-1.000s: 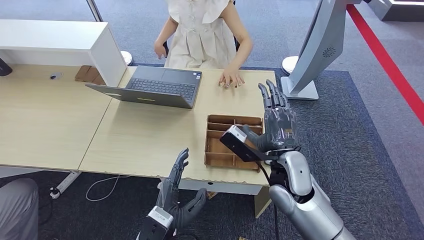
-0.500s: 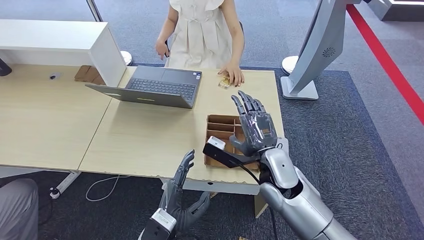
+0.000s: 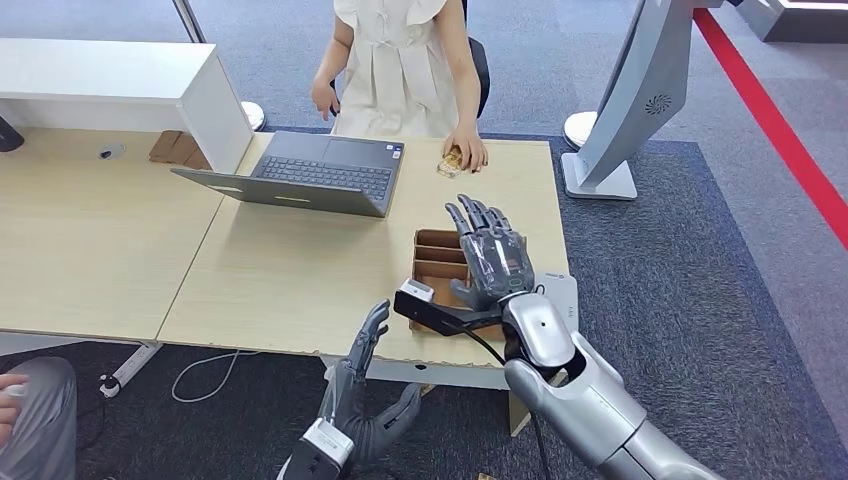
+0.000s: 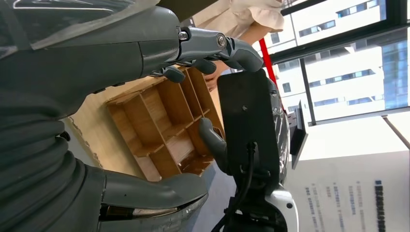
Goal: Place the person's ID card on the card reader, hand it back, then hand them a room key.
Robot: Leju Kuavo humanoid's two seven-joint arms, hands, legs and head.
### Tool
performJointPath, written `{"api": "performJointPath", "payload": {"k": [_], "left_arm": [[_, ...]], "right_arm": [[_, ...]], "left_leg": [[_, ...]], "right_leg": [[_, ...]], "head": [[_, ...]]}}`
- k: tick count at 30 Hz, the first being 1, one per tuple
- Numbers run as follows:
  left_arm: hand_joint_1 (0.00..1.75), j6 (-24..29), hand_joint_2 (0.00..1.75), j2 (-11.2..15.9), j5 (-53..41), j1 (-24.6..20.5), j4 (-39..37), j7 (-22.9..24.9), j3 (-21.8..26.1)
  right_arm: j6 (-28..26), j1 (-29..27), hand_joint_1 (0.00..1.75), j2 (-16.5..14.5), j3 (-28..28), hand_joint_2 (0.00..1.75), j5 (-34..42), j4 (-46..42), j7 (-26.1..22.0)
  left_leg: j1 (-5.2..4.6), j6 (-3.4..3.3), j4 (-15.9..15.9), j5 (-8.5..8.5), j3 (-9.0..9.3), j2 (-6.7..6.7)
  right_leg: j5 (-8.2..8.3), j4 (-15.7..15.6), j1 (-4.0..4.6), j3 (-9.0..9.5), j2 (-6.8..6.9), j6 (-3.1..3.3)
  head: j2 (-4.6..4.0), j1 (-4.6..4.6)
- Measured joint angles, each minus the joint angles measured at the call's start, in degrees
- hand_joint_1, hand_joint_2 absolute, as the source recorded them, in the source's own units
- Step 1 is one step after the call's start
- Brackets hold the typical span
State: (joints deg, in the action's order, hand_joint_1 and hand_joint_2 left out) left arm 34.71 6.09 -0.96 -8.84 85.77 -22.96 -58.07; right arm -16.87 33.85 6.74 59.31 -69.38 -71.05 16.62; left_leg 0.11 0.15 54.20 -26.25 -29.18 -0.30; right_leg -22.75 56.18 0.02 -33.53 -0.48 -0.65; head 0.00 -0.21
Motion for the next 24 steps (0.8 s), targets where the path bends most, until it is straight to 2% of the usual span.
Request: {"api": "performJointPath", "payload": {"k": [14,24], "left_arm": [[0.0,-0.18,1.75,-0.25,0.25,-0.3,-0.7,-0.01,-0.28],[0.0,-2.66,1.75,-0.26,0.4,-0.55,-1.0,-0.02,-0.73]], "right_arm": [[1.06,2.82,0.0,-0.72,1.68,1.75,-2.22,6.89,0.6],[3.28,5.71,0.0,0.13,1.82,1.75,-1.93,11.54,3.98]], "left_leg": [[0.0,0.0,0.0,0.0,0.01,0.0],[-0.02,0.0,0.02,0.01,0.03,0.01]], "right_leg": [[0.0,0.0,0.0,0.0,0.0,0.0],[0.02,-0.01,-0.01,0.0,0.0,-0.03]], "head": [[0.0,0.01],[0.0,0.0]]}}
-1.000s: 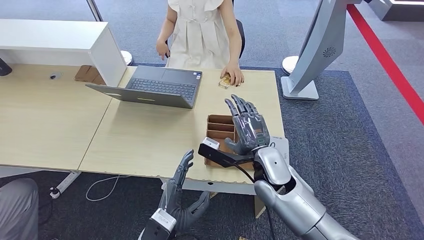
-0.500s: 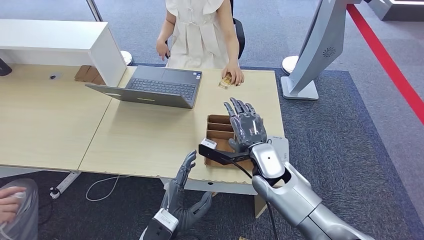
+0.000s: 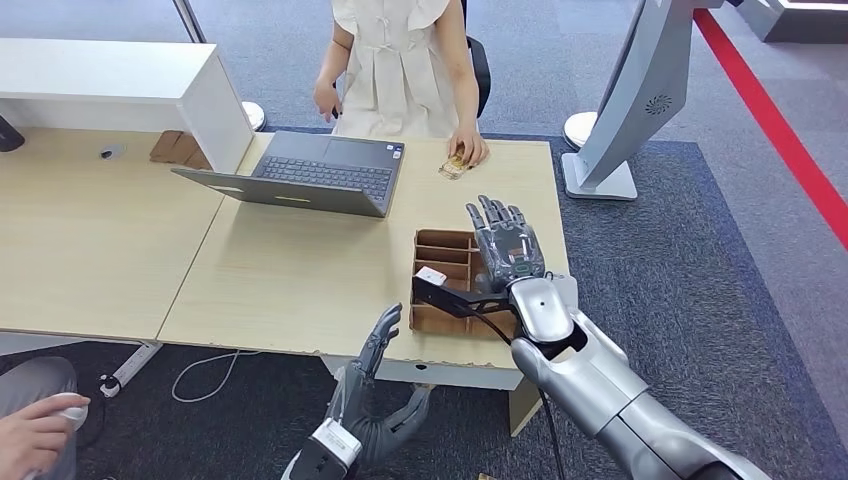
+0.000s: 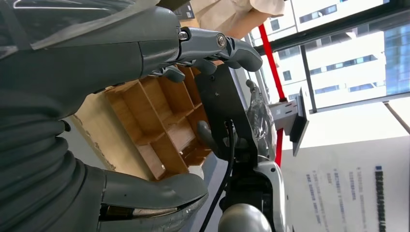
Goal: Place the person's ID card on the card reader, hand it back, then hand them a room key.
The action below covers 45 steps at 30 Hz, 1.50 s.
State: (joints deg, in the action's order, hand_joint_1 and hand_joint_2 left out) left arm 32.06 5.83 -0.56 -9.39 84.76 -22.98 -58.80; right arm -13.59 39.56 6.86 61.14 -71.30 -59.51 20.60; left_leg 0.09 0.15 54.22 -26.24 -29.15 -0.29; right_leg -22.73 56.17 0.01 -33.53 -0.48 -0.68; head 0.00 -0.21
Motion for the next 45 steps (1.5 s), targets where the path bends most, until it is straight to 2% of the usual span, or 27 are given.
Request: {"api": "performJointPath", "payload": {"k": [11,18,33,39,45], "left_arm": [[0.0,-1.67,1.75,-0.08,0.16,-0.04,-0.43,-0.66,-0.02],[0.0,-1.28,1.75,-0.08,0.49,-0.04,-0.52,-0.91,-0.04],[0.0,-1.12,1.75,-0.18,1.08,-0.72,-1.07,-1.04,-0.91],[0.0,-1.49,1.75,-0.39,1.09,-0.92,-1.51,-1.28,-1.0],[0.0,-2.08,1.75,-0.56,1.09,-1.02,-1.91,-1.85,-1.02]], "right_arm": [[3.16,0.42,0.0,4.69,-0.33,1.75,1.45,2.53,4.64],[3.33,0.8,0.0,6.65,-0.95,1.75,2.27,4.04,5.38],[0.85,0.78,0.0,6.09,-2.05,1.75,0.93,5.06,4.22],[-2.86,0.74,0.0,5.67,-2.1,1.75,2.11,4.13,2.3],[-2.84,0.64,0.0,5.3,-2.07,1.75,1.84,2.24,1.65]], "left_leg": [[0.0,-0.01,0.01,-0.01,-0.02,0.0],[0.0,-0.01,0.01,0.0,-0.01,0.0],[0.0,-0.01,0.01,0.0,-0.01,0.0],[0.0,-0.01,0.01,0.0,0.0,0.0],[0.0,-0.01,0.01,0.0,0.0,0.01]], "right_leg": [[0.0,-0.01,0.0,-0.01,0.0,-0.01],[0.01,-0.01,0.0,0.0,0.0,-0.01],[0.01,0.0,0.0,0.0,0.0,-0.01],[0.01,0.01,0.0,0.0,0.0,-0.01],[0.01,0.01,0.0,0.0,0.0,-0.01]], "head": [[0.0,0.01],[0.0,0.0],[0.0,-0.01],[0.0,0.0],[0.0,-0.01]]}}
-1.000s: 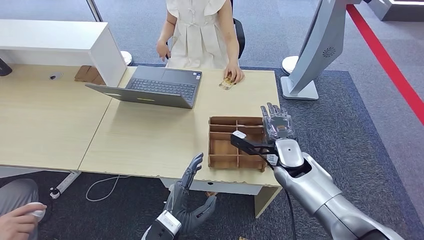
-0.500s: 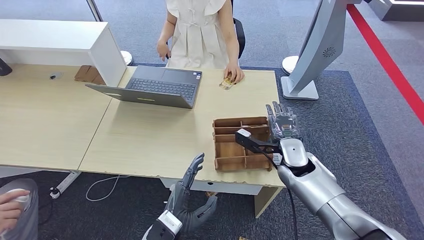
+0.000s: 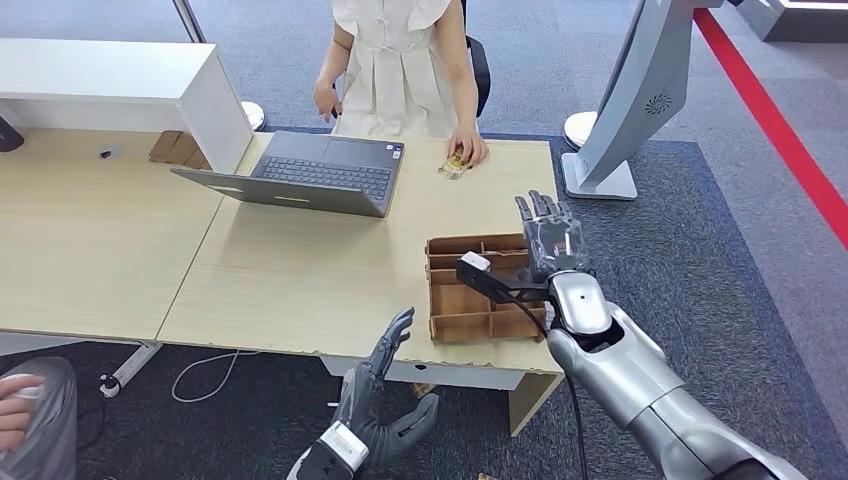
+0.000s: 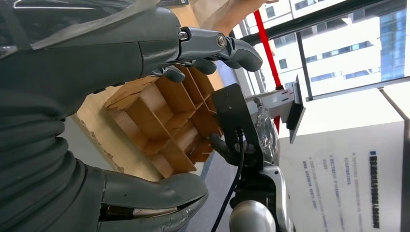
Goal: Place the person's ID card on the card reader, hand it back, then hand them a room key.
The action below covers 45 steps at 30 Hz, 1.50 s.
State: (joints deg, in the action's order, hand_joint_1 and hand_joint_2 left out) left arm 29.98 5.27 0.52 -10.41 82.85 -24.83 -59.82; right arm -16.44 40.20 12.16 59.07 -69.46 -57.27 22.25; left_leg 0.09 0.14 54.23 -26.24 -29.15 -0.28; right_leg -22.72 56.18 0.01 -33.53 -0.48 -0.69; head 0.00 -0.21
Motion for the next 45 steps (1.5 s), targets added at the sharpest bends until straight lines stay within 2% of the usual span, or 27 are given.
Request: {"api": "performJointPath", "payload": {"k": [16,20,21,32,45], "left_arm": [[0.0,-0.92,1.75,-0.31,-0.02,-0.2,-0.57,-0.09,0.0],[0.0,-0.97,1.75,-0.34,-0.02,-0.22,-0.61,-0.1,0.0],[0.0,-1.03,1.75,-0.37,-0.02,-0.22,-0.63,-0.1,0.0],[0.0,-2.55,1.75,-0.61,-0.16,-0.35,-0.99,-0.13,0.03],[0.0,-3.61,1.75,-1.07,-0.96,-0.38,-1.47,0.02,0.43]], "right_arm": [[0.51,-0.57,0.02,-0.01,0.03,1.75,-0.5,-0.54,0.2],[0.69,-0.61,1.71,0.01,0.03,1.75,-0.48,-0.53,0.2],[0.91,-0.61,1.75,0.01,0.03,1.75,-0.38,-0.53,0.2],[3.33,-0.82,1.75,0.23,-0.3,1.75,0.6,-0.54,0.21],[1.43,-0.88,1.75,0.26,-1.38,1.75,-0.19,-0.38,1.08]], "left_leg": [[0.0,0.0,0.0,0.0,0.0,0.0],[0.0,0.0,0.0,0.0,0.0,0.0],[0.0,0.0,0.0,0.0,0.0,0.0],[0.0,0.0,0.0,0.0,0.0,0.0],[0.0,0.0,0.0,0.0,-0.01,0.0]], "right_leg": [[0.0,-0.01,0.0,0.0,0.0,0.0],[0.0,-0.01,0.0,0.0,0.0,0.0],[0.0,0.0,0.0,0.0,0.0,0.0],[0.0,-0.01,0.0,0.0,0.0,0.0],[0.0,-0.01,0.0,0.0,0.0,0.0]], "head": [[0.0,-0.01],[0.0,-0.01],[0.0,-0.01],[0.0,0.0],[0.0,-0.01]]}}
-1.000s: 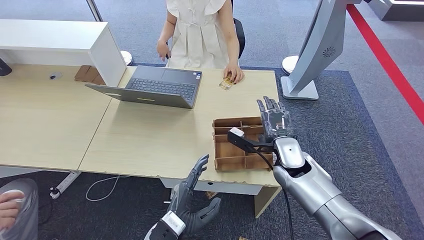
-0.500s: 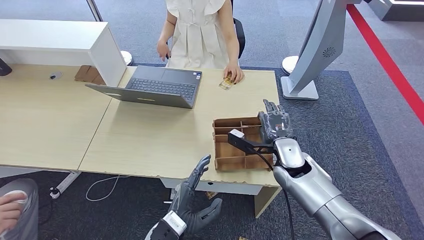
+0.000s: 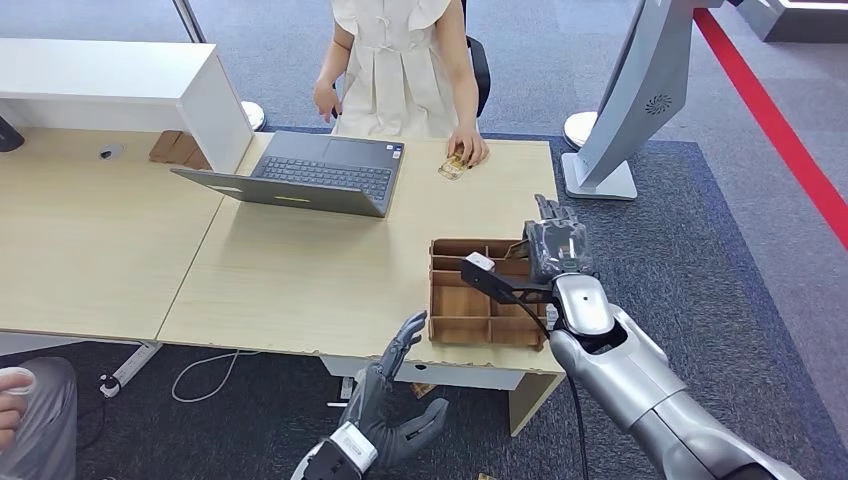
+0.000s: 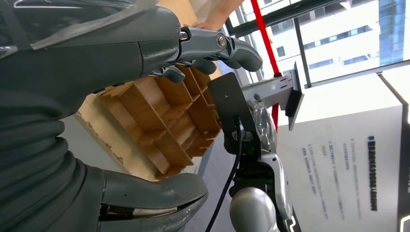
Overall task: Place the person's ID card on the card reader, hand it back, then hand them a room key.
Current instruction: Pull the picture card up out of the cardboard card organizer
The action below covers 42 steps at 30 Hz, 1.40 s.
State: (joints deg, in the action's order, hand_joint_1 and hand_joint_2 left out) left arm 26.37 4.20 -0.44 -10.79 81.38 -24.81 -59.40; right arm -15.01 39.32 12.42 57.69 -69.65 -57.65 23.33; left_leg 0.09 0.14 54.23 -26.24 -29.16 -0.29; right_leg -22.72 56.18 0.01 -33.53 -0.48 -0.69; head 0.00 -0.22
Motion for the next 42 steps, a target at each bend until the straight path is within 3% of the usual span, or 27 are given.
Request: {"api": "performJointPath", "payload": {"k": [13,28,42], "left_arm": [[0.0,-1.7,1.75,-0.75,-0.34,-0.09,-1.44,-0.85,0.57],[0.0,-4.01,1.75,-1.78,-0.84,-0.33,-3.96,-2.31,1.14],[0.0,-4.4,1.75,-2.67,-0.14,-0.8,-5.78,-4.0,1.43]], "right_arm": [[-5.87,0.2,1.75,-0.15,-2.48,1.75,-2.11,-1.63,2.23],[-1.62,4.79,1.75,1.24,-7.22,1.75,-5.52,-12.67,4.29],[2.03,6.14,1.75,0.52,-7.46,1.75,-5.08,-11.96,2.18]], "left_leg": [[0.0,0.0,0.0,0.0,-0.01,0.0],[-0.01,0.0,0.0,0.0,0.02,0.01],[0.0,0.0,0.0,0.0,-0.04,-0.01]], "right_leg": [[0.0,0.0,-0.01,0.0,0.0,0.0],[0.0,0.0,-0.01,0.0,-0.01,0.0],[0.01,0.02,-0.01,-0.01,-0.01,0.0]], "head": [[0.0,0.01],[0.01,0.0],[0.0,0.01]]}}
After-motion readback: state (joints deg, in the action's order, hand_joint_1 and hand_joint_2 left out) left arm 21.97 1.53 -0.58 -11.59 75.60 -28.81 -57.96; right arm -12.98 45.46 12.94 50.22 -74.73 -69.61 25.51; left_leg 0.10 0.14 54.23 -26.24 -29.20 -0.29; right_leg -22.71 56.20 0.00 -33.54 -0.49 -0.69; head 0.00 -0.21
